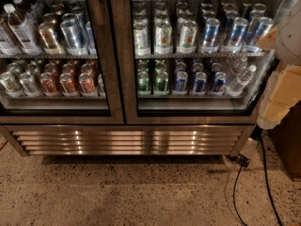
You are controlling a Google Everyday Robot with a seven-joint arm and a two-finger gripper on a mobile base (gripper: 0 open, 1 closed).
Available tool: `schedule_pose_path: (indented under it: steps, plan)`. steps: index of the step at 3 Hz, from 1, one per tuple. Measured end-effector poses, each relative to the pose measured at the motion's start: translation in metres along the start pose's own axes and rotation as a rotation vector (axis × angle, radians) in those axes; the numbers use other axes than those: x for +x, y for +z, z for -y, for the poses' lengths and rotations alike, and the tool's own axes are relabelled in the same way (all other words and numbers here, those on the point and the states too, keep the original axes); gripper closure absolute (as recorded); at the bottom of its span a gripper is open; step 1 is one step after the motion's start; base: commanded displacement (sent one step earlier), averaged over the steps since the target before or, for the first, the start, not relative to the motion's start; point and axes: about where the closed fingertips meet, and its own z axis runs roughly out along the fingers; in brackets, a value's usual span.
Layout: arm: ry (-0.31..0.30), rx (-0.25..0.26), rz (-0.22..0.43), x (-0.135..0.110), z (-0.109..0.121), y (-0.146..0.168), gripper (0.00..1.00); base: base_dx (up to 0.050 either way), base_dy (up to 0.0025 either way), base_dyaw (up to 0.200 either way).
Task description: Open right fridge door
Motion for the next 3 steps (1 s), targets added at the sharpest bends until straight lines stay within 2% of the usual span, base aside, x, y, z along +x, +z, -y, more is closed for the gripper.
schedule_pose_path:
  steps: [1,2,3]
  plan:
    - [0.0,0.0,0.0,0.0,0.0,0.0,0.0,0.036,0.00248,0.136]
    - [0.0,0.0,0.0,0.0,0.0,0.0,0.0,0.05,0.00001,0.0]
    - [0.0,0.0,0.0,0.0,0.0,0.0,0.0,0.0,0.0,0.0]
